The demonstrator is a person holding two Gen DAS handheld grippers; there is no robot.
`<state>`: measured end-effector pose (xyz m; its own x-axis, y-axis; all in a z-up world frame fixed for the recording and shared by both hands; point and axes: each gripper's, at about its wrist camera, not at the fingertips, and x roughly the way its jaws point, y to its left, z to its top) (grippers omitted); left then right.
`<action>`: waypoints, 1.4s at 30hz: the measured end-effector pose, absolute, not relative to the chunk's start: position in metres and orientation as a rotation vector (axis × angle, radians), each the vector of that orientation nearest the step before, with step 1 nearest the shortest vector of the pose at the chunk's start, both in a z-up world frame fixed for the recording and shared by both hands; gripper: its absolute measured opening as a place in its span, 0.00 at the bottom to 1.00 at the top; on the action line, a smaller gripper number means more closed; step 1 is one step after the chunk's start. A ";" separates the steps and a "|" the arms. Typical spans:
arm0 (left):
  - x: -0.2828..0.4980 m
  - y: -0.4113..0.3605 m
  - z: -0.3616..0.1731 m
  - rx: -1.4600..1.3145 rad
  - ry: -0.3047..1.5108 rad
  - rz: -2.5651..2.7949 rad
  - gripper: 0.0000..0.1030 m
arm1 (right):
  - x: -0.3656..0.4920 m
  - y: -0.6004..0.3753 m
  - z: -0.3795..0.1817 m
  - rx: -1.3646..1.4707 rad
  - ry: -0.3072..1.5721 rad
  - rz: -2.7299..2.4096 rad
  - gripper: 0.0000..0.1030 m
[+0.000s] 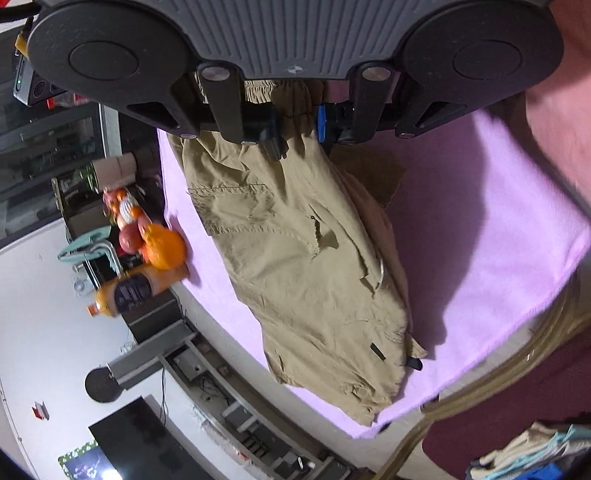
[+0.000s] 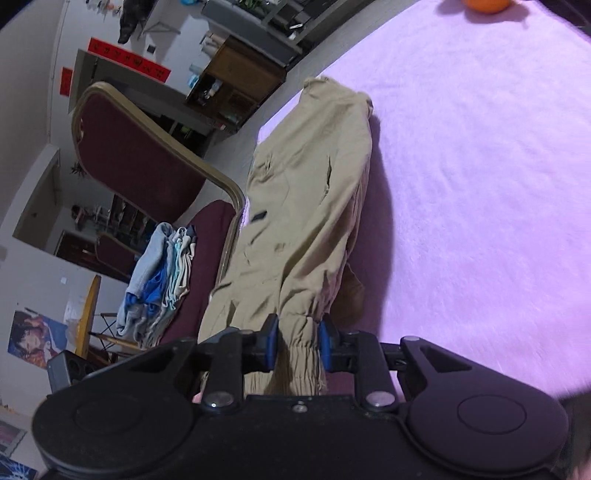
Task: Fold clothes
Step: 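Lift the cuffs with both grippers and fold them onto the elastic waistband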
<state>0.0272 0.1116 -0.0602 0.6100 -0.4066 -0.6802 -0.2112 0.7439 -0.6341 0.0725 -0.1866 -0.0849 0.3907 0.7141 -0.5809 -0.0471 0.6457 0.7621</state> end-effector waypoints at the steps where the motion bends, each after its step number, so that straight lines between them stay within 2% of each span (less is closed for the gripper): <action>1: 0.022 0.108 -0.061 -0.751 0.951 -0.128 0.16 | 0.065 -0.190 -0.087 0.740 1.084 0.530 0.21; 9: 0.009 0.096 -0.105 -0.785 1.162 -0.076 0.15 | 0.032 -0.198 -0.122 0.747 1.235 0.423 0.21; 21: 0.031 0.102 -0.065 -0.783 1.082 -0.066 0.18 | 0.058 -0.193 -0.095 0.780 1.198 0.425 0.23; 23: 0.041 0.102 -0.060 -0.763 1.082 -0.056 0.20 | 0.071 -0.187 -0.091 0.785 1.191 0.419 0.23; 27: 0.063 0.109 -0.043 -0.729 1.071 -0.025 0.32 | 0.104 -0.172 -0.080 0.772 1.160 0.407 0.23; 30: 0.084 0.118 -0.031 -0.720 1.036 -0.009 0.35 | 0.129 -0.161 -0.071 0.762 1.138 0.399 0.24; 32: 0.107 0.120 -0.027 -0.692 1.013 0.002 0.39 | 0.145 -0.153 -0.066 0.756 1.123 0.394 0.27; 34: 0.133 0.122 -0.025 -0.658 0.999 0.036 0.40 | 0.169 -0.144 -0.064 0.746 1.108 0.392 0.34; 38: 0.137 0.135 0.003 -0.621 0.845 0.043 0.41 | 0.211 -0.134 -0.055 0.713 1.098 0.393 0.48; 40: 0.122 0.144 0.021 -0.592 0.717 0.001 0.53 | 0.208 -0.137 -0.037 0.635 1.014 0.422 0.60; 42: 0.111 0.152 0.028 -0.545 0.654 0.012 0.59 | 0.202 -0.144 -0.021 0.523 0.940 0.410 0.62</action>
<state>0.1108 0.1519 0.0278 0.7986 -0.1569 -0.5810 -0.1787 0.8600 -0.4779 0.2022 -0.1440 -0.0208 0.5298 0.5453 -0.6496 -0.1059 0.8024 0.5873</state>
